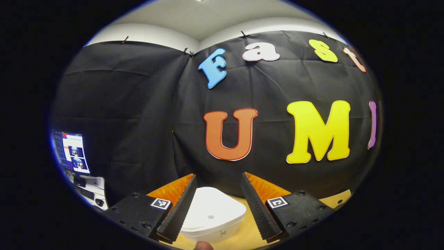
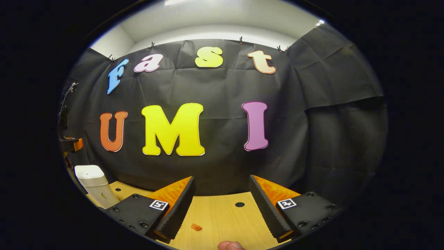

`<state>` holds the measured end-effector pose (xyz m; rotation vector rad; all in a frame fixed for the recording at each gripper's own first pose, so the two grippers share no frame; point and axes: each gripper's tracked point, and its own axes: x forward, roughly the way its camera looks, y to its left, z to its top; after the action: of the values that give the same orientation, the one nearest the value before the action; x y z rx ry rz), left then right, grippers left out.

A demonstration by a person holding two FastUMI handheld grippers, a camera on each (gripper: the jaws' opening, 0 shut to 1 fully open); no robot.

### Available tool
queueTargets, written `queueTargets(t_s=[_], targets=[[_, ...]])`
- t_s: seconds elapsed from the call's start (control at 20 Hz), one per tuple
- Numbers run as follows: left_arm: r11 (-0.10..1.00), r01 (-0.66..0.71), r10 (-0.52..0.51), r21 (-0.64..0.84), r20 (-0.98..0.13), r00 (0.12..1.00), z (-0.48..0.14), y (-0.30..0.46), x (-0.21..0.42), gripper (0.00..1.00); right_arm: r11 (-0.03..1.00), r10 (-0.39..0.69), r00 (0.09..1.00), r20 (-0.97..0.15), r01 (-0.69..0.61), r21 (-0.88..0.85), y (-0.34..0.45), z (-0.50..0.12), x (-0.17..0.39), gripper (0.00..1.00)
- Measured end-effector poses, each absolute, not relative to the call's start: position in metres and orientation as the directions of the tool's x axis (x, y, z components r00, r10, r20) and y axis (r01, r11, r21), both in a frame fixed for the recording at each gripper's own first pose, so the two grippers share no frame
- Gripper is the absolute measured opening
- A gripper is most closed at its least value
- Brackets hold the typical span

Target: Press the lid of the desktop garbage bin to open it, pick up the crumpled paper on the desktop and throw it into the bin, then pick up the pop can on the desktop and drop it into the bin, and finally close the garbage bin lid.

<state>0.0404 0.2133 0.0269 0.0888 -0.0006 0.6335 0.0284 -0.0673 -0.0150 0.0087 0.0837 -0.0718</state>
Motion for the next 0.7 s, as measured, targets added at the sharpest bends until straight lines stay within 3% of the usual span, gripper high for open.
queueTargets(t_s=[0.45,0.7], targets=[[0.761,-0.642,0.649,0.094,-0.087,0.756,-0.019,0.248,0.061,0.61,0.998,-0.058,0.992,-0.108,0.056,-0.028,-0.069,-0.024,0.02,0.98],[0.729,-0.679,0.683,0.082,-0.148,0.715,-0.047,0.261,0.068,0.38,0.998,-0.043,0.99,-0.134,0.037,-0.044,-0.065,-0.031,0.017,0.98]])
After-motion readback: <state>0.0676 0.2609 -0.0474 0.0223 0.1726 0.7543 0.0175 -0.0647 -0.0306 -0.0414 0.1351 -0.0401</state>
